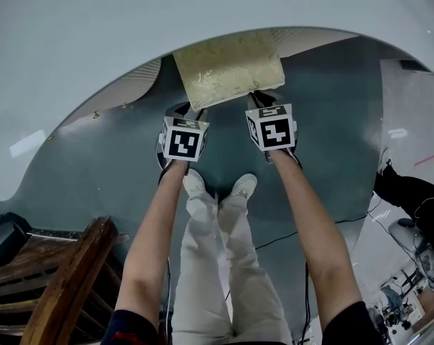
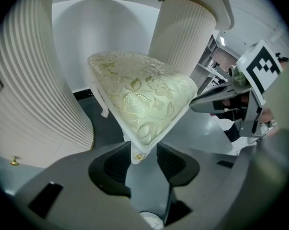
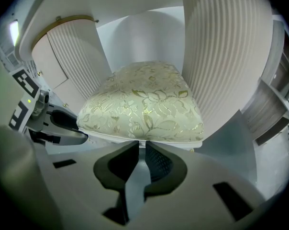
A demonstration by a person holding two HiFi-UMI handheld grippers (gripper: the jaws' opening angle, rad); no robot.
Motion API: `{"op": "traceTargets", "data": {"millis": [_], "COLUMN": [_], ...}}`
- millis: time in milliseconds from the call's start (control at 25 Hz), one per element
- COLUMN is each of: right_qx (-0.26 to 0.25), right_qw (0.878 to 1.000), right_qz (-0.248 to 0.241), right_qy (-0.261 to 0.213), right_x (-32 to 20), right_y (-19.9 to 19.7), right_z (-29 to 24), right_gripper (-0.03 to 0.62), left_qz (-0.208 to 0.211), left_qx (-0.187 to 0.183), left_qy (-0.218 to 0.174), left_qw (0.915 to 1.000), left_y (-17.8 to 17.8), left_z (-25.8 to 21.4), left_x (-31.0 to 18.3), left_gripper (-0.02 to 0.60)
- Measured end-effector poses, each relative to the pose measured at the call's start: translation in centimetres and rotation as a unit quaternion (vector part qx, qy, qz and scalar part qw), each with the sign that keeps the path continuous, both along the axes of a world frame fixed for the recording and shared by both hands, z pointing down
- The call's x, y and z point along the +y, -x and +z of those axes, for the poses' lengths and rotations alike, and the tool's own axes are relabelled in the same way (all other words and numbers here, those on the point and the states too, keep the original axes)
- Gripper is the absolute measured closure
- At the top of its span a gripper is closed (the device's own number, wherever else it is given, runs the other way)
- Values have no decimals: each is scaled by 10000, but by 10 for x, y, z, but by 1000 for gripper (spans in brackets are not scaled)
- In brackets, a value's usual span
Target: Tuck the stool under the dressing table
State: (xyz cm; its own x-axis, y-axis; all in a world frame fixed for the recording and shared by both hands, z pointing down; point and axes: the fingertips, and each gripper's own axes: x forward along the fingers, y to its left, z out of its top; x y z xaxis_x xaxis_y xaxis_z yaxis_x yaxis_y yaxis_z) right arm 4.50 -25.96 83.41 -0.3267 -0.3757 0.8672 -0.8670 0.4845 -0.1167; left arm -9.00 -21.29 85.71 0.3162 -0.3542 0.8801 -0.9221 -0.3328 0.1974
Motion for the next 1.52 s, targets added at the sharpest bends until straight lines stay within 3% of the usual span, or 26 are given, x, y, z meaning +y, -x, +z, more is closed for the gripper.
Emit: {"op": "traceTargets", "data": {"millis": [1000,1520], "right_qx": [-117,-535], "right_qw": [9996,9979], "right_qz": [198,279], "right_qy": [-169,-247], "right_x": [-17,-6], "right_y": [-3,-1], "right_z": [-1,-14], "right_gripper": [539,539], "left_qz": [-172,-229], "left_qx": [24,42], "left_qy": [-6,-125], "left_qw": [9998,9997], "left_y": [-4,0], "left_z": [-1,-12], "left_x": [-17,-11], "left_gripper": [402,498]}}
